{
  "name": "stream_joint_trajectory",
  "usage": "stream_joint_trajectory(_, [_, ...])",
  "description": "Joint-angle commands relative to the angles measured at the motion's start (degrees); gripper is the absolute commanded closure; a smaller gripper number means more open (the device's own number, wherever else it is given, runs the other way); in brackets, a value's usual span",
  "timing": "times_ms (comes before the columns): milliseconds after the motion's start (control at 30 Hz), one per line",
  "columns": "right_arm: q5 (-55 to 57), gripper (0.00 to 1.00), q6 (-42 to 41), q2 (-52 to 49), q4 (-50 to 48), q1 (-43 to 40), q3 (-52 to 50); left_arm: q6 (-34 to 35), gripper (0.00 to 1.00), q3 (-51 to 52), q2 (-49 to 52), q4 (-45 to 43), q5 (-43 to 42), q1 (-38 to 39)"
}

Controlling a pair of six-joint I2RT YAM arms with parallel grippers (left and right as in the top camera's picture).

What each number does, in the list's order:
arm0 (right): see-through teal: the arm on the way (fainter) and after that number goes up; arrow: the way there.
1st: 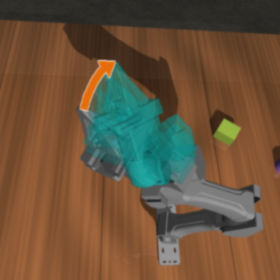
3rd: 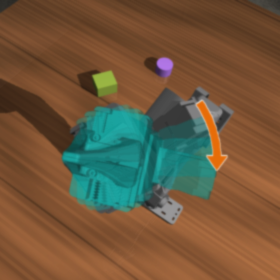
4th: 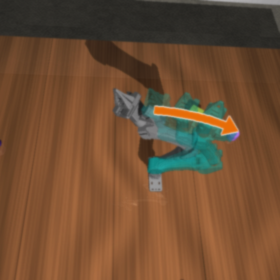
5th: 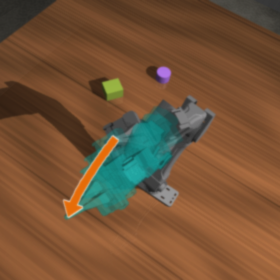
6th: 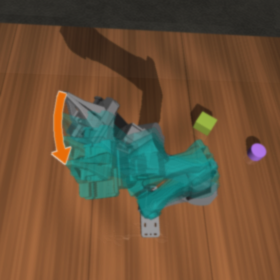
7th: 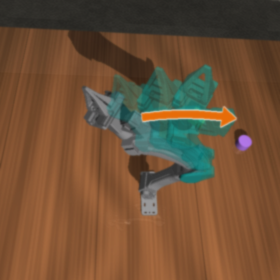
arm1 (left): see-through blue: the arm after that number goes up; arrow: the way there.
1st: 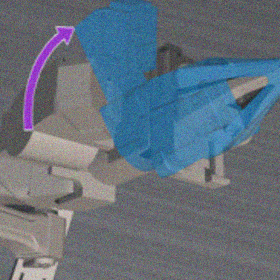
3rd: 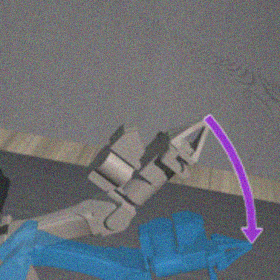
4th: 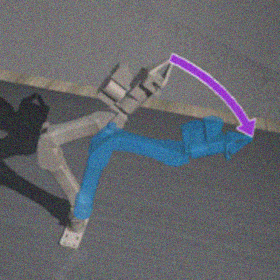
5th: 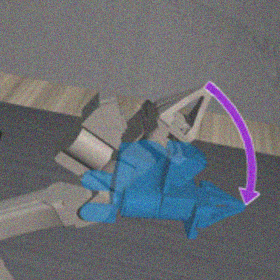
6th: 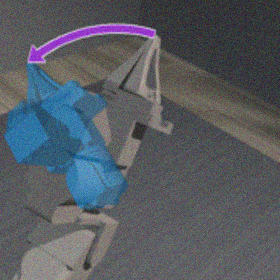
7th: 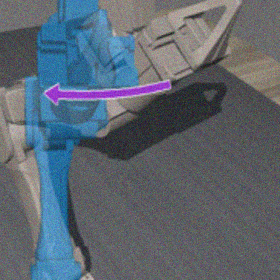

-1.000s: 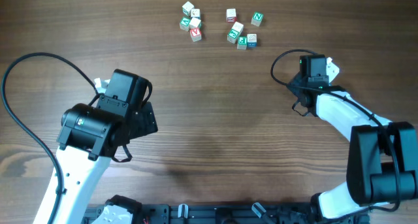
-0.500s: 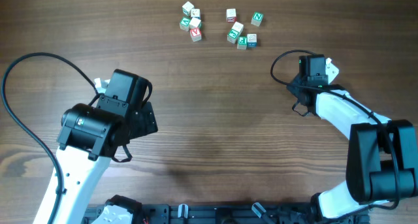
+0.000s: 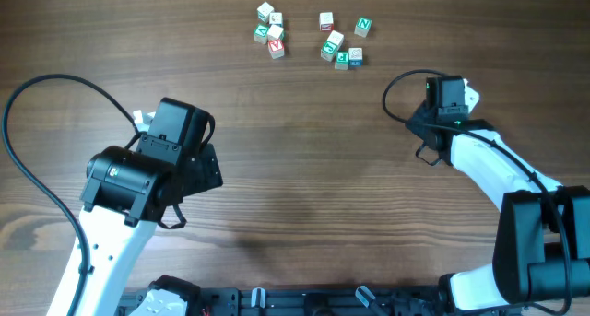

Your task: Form a circle

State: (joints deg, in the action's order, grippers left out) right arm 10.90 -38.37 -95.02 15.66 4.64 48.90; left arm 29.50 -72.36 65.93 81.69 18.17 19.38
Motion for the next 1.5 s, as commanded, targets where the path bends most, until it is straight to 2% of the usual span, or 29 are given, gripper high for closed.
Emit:
stream_joint_trajectory(0, [-2.60,0.67,5.44,1.09,1.60,0.33,2.40,1.01,0.00,0.20,-0.57,0.02,0.74,-0.44])
stream_joint_trajectory(133, [-2.54,0.66,8.46,1.09,1.66,0.31,3.08,1.01,0.00,0.20,-0.57,0.02,0.74,-0.44])
stream_joint_trajectory(367, [-2.12,0.66,7.93,1.09,1.88,0.15,3.61,1.01,0.00,0.20,-0.57,0.02,0.74,-0.44])
stream_joint_trajectory(433, [-1.25,0.55,6.21,1.11,1.79,-0.17,3.78,1.01,0.00,0.20,-0.57,0.02,0.74,-0.44])
stream_joint_trajectory(467, [-1.29,0.53,6.36,1.16,2.12,-0.87,4.20,1.01,0.00,0.20,-0.57,0.02,0.74,-0.44])
stream_joint_trajectory(533, [-2.40,0.59,7.15,1.18,3.78,-2.34,4.98,1.01,0.00,0.20,-0.57,0.02,0.74,-0.44])
stream_joint_trajectory(667, [-2.84,0.63,6.84,1.16,4.09,-2.64,4.98,1.01,0.00,0.20,-0.57,0.02,0.74,-0.44])
stream_joint_trajectory(800, [-4.07,0.33,7.54,0.57,2.49,-2.58,4.98,1.01,0.00,0.20,-0.57,0.02,0.74,-0.44])
stream_joint_trajectory(1000, [-13.03,0.29,27.89,-0.37,1.92,-2.58,4.98,1.01,0.00,0.20,-0.57,0.02,0.74,-0.44])
stream_joint_trajectory(1133, [-15.93,0.29,37.09,-0.37,3.61,-2.58,4.98,1.01,0.00,0.20,-0.57,0.02,0.74,-0.44])
stream_joint_trajectory(1300, [-15.91,0.29,43.01,-0.46,5.42,-2.64,4.33,1.01,0.00,0.20,-0.57,0.02,0.74,-0.44])
stream_joint_trajectory(1467, [-15.91,0.34,42.84,-0.55,5.33,-2.64,2.45,1.01,0.00,0.20,-0.57,0.02,0.74,-0.44])
